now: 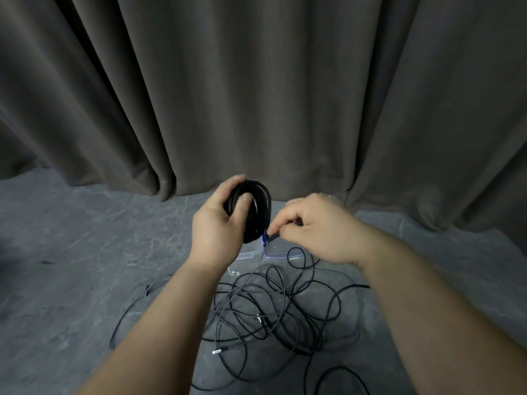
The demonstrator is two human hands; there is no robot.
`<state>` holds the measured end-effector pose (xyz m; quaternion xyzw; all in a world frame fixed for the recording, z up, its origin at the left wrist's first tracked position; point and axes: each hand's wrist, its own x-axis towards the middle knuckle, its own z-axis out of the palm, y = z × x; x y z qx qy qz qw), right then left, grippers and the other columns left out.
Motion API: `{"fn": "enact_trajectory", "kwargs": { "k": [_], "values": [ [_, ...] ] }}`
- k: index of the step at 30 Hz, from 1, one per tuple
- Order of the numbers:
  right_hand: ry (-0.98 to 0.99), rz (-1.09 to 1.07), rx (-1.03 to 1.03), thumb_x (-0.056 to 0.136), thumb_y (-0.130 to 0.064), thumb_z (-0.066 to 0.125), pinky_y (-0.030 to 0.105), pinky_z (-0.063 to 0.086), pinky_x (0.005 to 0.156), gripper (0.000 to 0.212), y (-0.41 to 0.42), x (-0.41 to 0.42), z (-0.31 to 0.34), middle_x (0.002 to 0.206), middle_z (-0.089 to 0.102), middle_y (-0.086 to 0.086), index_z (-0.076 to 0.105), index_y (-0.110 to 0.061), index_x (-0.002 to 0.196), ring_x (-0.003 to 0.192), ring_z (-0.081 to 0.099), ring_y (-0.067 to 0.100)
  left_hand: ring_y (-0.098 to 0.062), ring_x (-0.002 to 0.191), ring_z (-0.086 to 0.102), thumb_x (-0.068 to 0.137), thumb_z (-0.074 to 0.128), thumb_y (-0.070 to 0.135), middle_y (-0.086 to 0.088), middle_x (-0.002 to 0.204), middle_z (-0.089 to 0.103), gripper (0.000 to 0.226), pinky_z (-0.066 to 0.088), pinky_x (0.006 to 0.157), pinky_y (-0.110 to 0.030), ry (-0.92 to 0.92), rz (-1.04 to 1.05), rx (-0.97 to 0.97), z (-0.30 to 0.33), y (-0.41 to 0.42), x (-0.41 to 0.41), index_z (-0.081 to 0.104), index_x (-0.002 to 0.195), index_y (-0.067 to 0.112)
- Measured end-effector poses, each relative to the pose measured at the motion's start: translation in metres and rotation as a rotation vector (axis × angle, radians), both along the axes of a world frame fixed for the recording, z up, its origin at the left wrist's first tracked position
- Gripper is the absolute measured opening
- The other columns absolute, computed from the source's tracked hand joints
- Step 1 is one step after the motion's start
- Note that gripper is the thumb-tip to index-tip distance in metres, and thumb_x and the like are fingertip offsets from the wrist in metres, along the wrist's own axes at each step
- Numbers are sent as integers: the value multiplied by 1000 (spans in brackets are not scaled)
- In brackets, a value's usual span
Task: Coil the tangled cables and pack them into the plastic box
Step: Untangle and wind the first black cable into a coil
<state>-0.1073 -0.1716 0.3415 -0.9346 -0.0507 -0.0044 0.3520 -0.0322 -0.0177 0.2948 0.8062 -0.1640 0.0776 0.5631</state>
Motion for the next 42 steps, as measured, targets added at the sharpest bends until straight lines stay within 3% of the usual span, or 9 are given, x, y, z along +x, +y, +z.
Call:
{"fn": "enact_trajectory", "kwargs": {
  "k": [7,11,16,20,25,28,31,36,42],
  "values": [
    [-225,-103,573,76,-10,79,17,46,62,19,0,6,-14,65,62,-9,62,-19,75,62,58,2,-9,89,68,95,58,15,2,101,74,22,51,82,-21,219,-295,-249,5,-18,-18,66,113,26],
    [-532,-297,285,70,-44,75,22,42,60,23,-4,15,-32,71,54,-11,72,-28,86,62,50,4,-6,93,67,98,52,24,7,98,74,20,50,87,-24,281,-241,-342,4,-25,-21,67,103,37],
    [-554,-281,106,90,-32,56,16,40,70,31,-3,17,-44,81,47,-12,71,-17,113,73,49,2,6,74,59,99,48,31,21,74,67,20,45,70,-10,277,-227,-356,8,-24,-22,65,108,34],
    [-537,-386,216,81,-28,74,14,42,65,13,-3,16,-44,73,51,-14,64,-20,84,68,49,2,4,65,53,99,47,27,15,66,60,20,44,64,-10,210,-233,-299,8,-23,-25,65,109,31],
    [-419,-528,254,71,-47,78,32,44,54,42,-1,16,-43,57,50,-6,50,-17,66,54,44,9,5,60,55,97,52,19,17,60,60,22,42,61,-7,218,-294,-263,11,-25,-32,63,115,22],
    [-396,-540,231,69,-50,78,26,36,47,49,0,17,-41,48,43,-6,45,-15,58,47,38,9,7,68,60,92,60,17,22,73,67,25,44,66,-7,251,-312,-275,11,-25,-34,63,116,24],
    [-349,-477,318,72,-43,78,19,33,47,44,-7,16,-41,47,43,-9,48,-16,56,46,38,6,3,84,65,91,63,14,12,96,71,28,47,75,-9,265,-315,-268,11,-24,-32,63,116,26],
    [-304,-282,345,79,-8,72,22,48,76,24,-21,16,-49,83,60,-9,64,-30,79,78,58,8,-5,76,59,93,52,3,11,91,69,34,49,88,-34,236,-157,-299,7,-19,-18,64,108,30],
    [-398,-378,371,83,-5,67,16,45,66,32,-20,14,-44,70,59,-14,59,-34,75,66,52,0,-10,77,56,94,50,6,10,87,66,31,48,94,-39,227,-146,-244,5,-20,-17,64,112,27]
  ]
}}
